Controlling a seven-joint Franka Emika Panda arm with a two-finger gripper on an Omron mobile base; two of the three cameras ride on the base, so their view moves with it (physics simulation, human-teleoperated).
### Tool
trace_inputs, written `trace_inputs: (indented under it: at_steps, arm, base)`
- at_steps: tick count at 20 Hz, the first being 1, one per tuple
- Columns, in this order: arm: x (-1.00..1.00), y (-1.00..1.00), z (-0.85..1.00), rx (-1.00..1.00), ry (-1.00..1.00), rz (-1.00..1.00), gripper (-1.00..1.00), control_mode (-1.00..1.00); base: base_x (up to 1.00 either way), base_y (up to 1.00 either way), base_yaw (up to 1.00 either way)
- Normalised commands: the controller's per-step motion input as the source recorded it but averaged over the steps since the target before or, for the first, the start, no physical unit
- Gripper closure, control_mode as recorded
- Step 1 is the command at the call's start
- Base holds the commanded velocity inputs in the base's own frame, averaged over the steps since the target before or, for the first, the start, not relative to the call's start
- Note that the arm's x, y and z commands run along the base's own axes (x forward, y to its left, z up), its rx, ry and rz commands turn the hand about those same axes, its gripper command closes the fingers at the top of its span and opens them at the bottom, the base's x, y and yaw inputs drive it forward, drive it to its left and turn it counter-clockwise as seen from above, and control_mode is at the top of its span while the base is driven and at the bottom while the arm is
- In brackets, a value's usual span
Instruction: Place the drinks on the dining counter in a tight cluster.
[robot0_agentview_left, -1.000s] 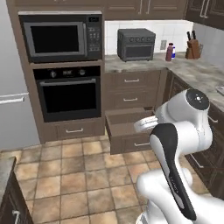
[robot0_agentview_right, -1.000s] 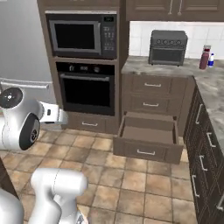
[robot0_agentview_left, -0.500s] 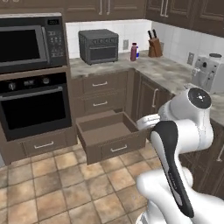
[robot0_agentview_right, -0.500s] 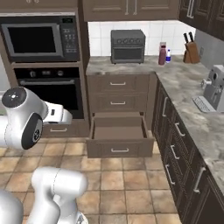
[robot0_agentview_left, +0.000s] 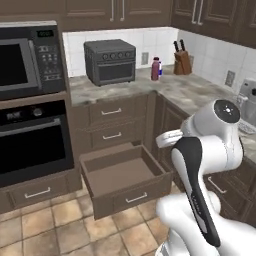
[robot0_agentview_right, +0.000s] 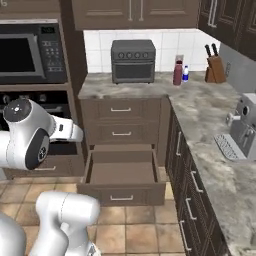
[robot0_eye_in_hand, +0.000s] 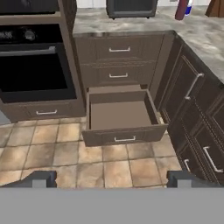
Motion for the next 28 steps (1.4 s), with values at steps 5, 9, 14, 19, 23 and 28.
trace_inputs:
  at_steps: [5,9,14,19,23,28]
  arm:
    - [0.00,0.00,0.00,0.00,0.00,0.00,-1.00,1.00]
    - [0.00,0.00,0.00,0.00,0.00,0.00,-1.00,1.00]
    - [0.00,0.00,0.00,0.00,0.00,0.00,-1.00,1.00]
    - [0.00,0.00,0.00,0.00,0.00,0.00,-1.00,1.00]
    - [0.00,0.00,0.00,0.00,0.00,0.00,-1.00,1.00]
    - [0.00,0.00,0.00,0.00,0.00,0.00,-1.00,1.00]
  base:
    - [1.00,-0.14,-0.29]
    - [1.00,0.00,-0.46]
    - [1.00,0.00,-0.44]
    - [1.00,0.19,-0.27]
    - [1.00,0.31,-0.10]
    - [0.85,0.01,-0.22]
